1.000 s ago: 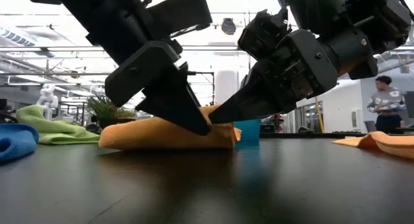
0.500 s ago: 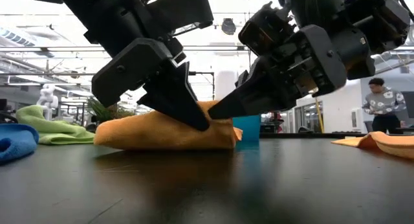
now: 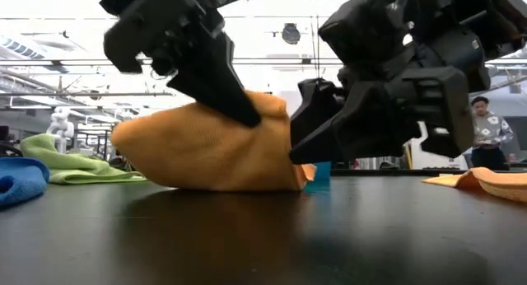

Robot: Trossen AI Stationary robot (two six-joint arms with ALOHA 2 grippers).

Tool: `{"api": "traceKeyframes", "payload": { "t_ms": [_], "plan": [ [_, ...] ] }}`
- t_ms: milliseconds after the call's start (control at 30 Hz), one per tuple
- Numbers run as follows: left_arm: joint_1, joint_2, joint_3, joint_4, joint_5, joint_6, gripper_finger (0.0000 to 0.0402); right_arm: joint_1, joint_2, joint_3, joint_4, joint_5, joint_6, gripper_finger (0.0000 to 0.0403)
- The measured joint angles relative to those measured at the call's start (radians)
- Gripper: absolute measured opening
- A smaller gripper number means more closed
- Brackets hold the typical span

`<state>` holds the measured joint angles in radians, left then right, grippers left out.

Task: Fold microfiber towels
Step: Put the folded orange microfiber cloth into the blue bin

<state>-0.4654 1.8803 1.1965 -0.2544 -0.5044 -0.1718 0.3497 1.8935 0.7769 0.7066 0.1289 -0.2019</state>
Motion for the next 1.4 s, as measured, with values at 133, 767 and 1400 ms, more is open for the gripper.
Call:
{"api": "traceKeyframes", "payload": {
  "t_ms": [133, 767, 1400],
  "plan": [
    [-0.002, -0.014, 0.0, -0.008, 0.007, 0.007, 0.0004, 0.006, 0.0, 0.0, -0.021, 0.122, -0.079, 0.0233],
    [-0.009, -0.017, 0.0, -0.041, 0.011, -0.009, 0.0003, 0.069, -0.059, -0.001, -0.289, 0.266, -0.002, 0.0227],
    [-0.015, -0.017, 0.0, -0.031, 0.009, -0.009, 0.0003, 0.003, -0.004, -0.001, -0.125, 0.22, -0.017, 0.0226]
  ]
}}
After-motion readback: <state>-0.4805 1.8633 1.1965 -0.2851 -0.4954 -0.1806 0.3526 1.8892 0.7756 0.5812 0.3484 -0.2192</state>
